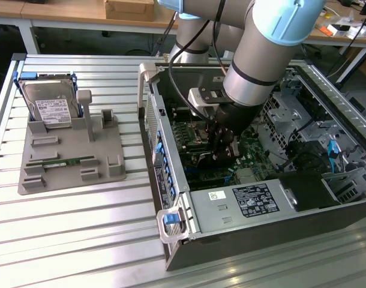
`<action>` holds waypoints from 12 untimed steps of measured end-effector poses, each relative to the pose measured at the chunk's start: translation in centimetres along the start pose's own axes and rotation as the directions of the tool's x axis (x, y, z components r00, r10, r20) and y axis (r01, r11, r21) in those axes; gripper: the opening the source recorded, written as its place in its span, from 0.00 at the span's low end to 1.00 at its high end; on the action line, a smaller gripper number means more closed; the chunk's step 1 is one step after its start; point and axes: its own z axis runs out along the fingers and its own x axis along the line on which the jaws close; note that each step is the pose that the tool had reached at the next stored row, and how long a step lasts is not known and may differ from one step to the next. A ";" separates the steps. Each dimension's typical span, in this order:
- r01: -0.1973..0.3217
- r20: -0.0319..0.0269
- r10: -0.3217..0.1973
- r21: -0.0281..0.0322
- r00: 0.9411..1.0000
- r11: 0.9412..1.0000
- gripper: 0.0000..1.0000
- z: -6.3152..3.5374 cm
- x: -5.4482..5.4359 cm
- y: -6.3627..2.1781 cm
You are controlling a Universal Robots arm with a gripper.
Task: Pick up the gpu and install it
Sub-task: 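Insert the gpu into the slot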
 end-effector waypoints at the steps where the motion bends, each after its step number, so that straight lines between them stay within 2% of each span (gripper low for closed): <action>1: 0.000 -0.001 0.000 0.000 1.000 1.000 0.39 -0.05 0.0 0.01; 3: -0.001 -0.001 0.001 0.000 1.000 1.000 0.52 -0.06 0.0 0.00; 4: -0.001 -0.001 0.001 -0.001 1.000 1.000 0.52 -0.46 0.0 0.02; 5: -0.001 -0.001 0.001 0.000 1.000 1.000 0.52 -1.27 0.0 0.06; 6: -0.001 -0.001 0.001 0.000 1.000 1.000 0.52 -2.57 -0.2 0.13; 8: 0.000 -0.001 0.000 0.000 1.000 1.000 0.50 -3.99 -0.7 0.20; 10: 0.001 -0.001 -0.001 0.000 1.000 1.000 0.25 -4.56 -1.0 0.22; 12: 0.003 0.000 -0.003 0.000 1.000 1.000 0.13 -4.59 -0.9 0.13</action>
